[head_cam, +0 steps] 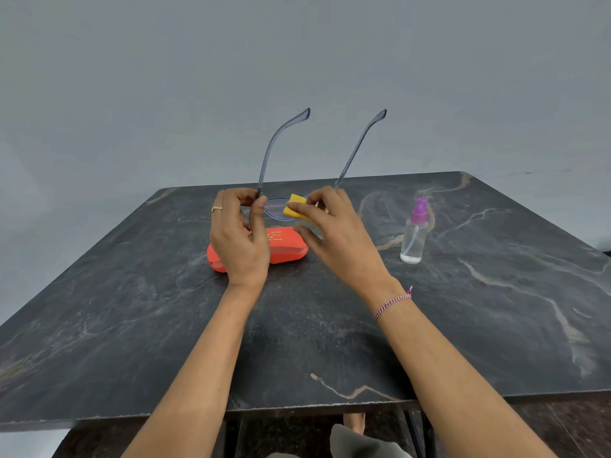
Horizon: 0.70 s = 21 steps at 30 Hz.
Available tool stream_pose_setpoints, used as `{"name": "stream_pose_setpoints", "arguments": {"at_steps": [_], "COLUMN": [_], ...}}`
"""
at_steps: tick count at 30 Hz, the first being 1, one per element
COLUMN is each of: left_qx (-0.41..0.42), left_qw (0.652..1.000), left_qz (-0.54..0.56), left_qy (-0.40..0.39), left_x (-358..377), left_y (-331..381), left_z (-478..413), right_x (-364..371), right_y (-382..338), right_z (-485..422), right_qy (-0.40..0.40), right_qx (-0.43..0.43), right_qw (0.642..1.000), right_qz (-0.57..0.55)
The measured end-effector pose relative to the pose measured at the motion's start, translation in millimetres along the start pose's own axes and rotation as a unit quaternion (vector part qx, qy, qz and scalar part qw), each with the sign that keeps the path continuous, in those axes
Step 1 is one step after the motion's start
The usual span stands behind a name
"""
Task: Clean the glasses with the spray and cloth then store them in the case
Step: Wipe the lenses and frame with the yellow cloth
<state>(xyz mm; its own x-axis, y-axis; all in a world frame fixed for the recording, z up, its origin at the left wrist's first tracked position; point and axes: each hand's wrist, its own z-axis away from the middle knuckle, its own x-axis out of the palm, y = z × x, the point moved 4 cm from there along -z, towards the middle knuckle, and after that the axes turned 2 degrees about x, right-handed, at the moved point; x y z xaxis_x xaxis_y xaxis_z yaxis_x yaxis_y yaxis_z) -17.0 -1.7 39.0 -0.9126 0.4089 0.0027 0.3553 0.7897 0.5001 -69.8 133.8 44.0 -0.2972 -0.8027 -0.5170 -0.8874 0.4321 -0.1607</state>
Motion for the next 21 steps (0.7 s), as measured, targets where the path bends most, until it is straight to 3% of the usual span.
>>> {"name": "stream_pose_setpoints", "arguments": {"at_steps": [5, 9, 11, 15, 18, 21], "left_qx": [-0.046, -0.132, -0.201, -0.345, -0.353, -0.374], "left_qw": [0.994, 0.969, 0.938, 0.835, 0.823, 0.795], "left_qz": [0.092, 0.201, 0.275, 0.419, 0.391, 0.414], "left_qy": [-0.036, -0.061, -0.066, -0.094, -0.212, -0.237], "left_x": [5.1, 8.9, 11.4, 22.9, 35.3, 39.0], "left_y": [1.2, 1.2, -2.3, -12.9, -7.2, -2.5], "left_z": [0.5, 0.0, -0.6, 5.8, 16.5, 22.3], "right_x": [-9.6, -15.0, -15.9, -16.9, -16.1, -14.0], "right_y": [-0.8, 4.0, 4.2, 1.1, -1.5, -5.7], "right_z": [-0.7, -0.2, 0.5, 1.9, 2.5, 3.9], "right_qy": [0.069, 0.102, 0.112, 0.13, 0.133, 0.127], "right_qx": [0.007, 0.014, 0.013, 0.001, -0.008, -0.025], "right_qw": [0.997, 0.994, 0.993, 0.991, 0.991, 0.991], "right_qz": [0.037, 0.046, 0.041, 0.035, 0.032, 0.034]}}
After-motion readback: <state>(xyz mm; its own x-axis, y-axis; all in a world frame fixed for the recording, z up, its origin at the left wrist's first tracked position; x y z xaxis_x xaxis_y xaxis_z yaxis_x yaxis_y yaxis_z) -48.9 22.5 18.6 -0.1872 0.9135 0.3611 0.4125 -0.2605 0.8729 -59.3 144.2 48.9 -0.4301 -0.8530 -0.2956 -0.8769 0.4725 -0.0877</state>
